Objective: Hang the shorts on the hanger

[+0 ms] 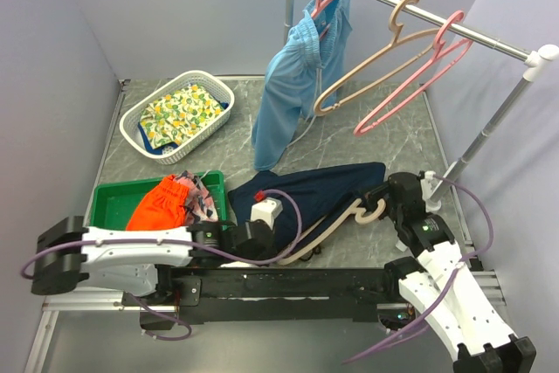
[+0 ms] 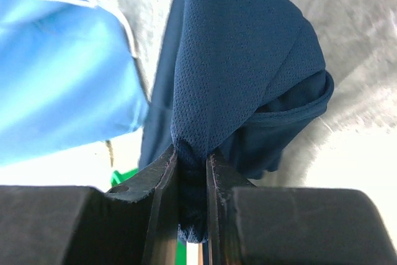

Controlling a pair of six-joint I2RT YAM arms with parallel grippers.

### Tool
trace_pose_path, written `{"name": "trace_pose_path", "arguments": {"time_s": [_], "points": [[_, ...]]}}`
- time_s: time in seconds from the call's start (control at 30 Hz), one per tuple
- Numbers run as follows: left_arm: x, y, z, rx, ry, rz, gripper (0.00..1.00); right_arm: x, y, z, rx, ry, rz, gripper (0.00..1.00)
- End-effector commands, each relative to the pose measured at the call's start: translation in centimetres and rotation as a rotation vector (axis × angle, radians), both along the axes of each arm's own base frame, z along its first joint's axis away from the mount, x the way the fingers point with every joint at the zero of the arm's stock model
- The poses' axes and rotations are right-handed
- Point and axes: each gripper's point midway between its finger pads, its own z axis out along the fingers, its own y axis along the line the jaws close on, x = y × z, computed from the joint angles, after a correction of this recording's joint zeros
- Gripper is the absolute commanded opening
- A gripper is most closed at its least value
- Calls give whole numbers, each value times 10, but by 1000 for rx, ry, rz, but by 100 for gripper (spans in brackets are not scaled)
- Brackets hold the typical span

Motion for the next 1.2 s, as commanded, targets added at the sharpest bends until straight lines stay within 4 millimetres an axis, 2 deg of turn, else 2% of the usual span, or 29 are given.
{"name": "trace_pose_path", "arguments": {"time_s": [0.0,0.13,0.27,0.37,0.4,0.43,0.47,0.5,0.57,0.63,0.67,0.73,0.77,0.9,1.0,1.03,1.1,1.17], "points": [[-28,10,17,-57,102,-68,1,30,-30,53,-52,-167,-182,0],[-35,25,42,-86,109,-84,1,30,-40,47,-85,-160,-225,0],[-45,34,65,-112,105,-140,1,30,-40,43,-88,-134,-228,0],[-43,31,88,-137,58,-170,1,30,-32,40,-82,-96,-210,0],[-41,25,103,-164,39,-180,1,30,-29,39,-82,-90,-206,0],[-39,20,106,-159,30,-185,1,27,-22,40,-76,-84,-196,0],[-37,11,121,-188,2,-203,1,26,-15,38,-77,-74,-182,0],[-36,4,121,-183,-1,-217,1,25,-13,38,-85,-75,-189,0],[-33,-9,132,-208,-34,-244,1,21,4,35,-67,-44,-150,0],[-29,-21,129,-201,-49,-255,1,19,17,35,-33,-16,-126,0],[-26,-25,129,-192,-64,-268,1,16,22,28,-44,21,-106,0],[-20,-35,120,-171,-75,-269,1,13,26,27,-28,59,-108,0],[-14,-39,120,-169,-88,-269,1,11,26,21,-42,93,-109,0],[7,-54,124,-180,-121,-256,2,10,31,20,-31,120,-95,0],[24,-52,132,-158,-162,-220,27,9,25,23,-46,118,-117,0],[29,-50,135,-156,-173,-210,44,9,22,25,-50,111,-130,0],[33,-50,141,-158,-193,-216,47,9,22,27,-37,108,-140,0],[40,-50,143,-148,-208,-205,42,10,26,25,-24,122,-135,0]]}}
